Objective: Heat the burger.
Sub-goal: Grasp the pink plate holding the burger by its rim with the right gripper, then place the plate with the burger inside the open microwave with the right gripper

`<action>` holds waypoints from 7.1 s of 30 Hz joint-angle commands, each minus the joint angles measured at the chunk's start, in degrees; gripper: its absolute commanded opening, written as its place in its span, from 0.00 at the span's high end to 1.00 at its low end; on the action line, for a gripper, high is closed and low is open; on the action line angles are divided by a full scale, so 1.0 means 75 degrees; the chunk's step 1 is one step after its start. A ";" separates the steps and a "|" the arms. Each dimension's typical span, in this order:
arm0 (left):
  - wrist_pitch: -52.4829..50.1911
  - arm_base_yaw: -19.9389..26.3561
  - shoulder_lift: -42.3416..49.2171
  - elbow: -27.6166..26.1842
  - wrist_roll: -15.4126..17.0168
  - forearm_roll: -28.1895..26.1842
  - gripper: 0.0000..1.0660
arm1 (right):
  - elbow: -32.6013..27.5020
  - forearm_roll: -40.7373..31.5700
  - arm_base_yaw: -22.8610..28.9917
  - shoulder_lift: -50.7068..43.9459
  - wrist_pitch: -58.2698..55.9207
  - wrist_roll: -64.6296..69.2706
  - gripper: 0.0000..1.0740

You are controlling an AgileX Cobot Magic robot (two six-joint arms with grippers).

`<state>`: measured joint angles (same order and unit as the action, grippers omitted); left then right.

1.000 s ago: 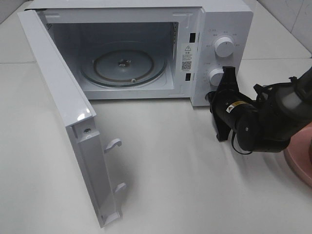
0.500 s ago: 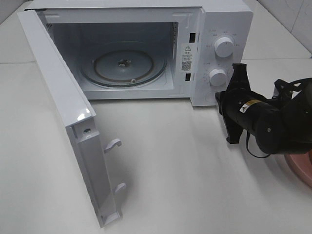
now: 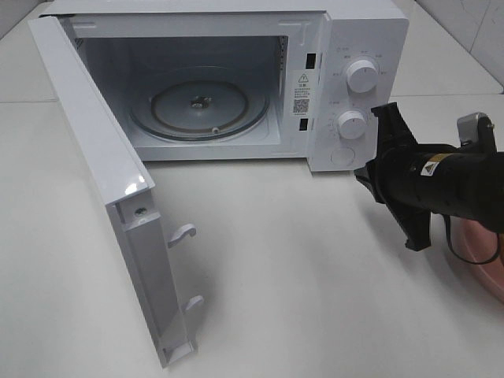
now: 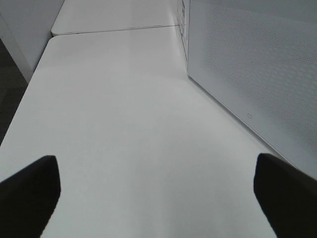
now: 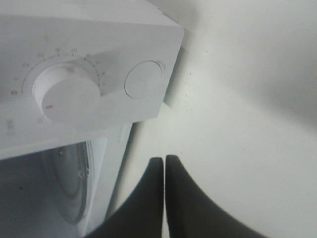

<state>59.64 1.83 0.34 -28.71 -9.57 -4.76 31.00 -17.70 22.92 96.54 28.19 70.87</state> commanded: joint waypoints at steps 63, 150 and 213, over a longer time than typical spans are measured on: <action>-0.0015 0.0015 0.0053 0.0023 0.0015 -0.0023 0.06 | 0.2788 0.3507 -0.1826 -0.1841 -1.0787 -0.8235 0.16; -0.0015 0.0015 0.0053 0.0023 0.0015 -0.0023 0.06 | 0.1543 0.2651 -0.2154 0.0978 -0.7334 -0.8755 1.00; -0.0015 0.0015 0.0053 0.0023 0.0015 -0.0023 0.06 | 0.1543 0.6761 0.0527 -0.1283 -1.0206 -0.5409 1.00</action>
<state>59.64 1.83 0.34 -28.71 -9.57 -4.76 42.69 30.02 26.81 88.24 -46.07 31.11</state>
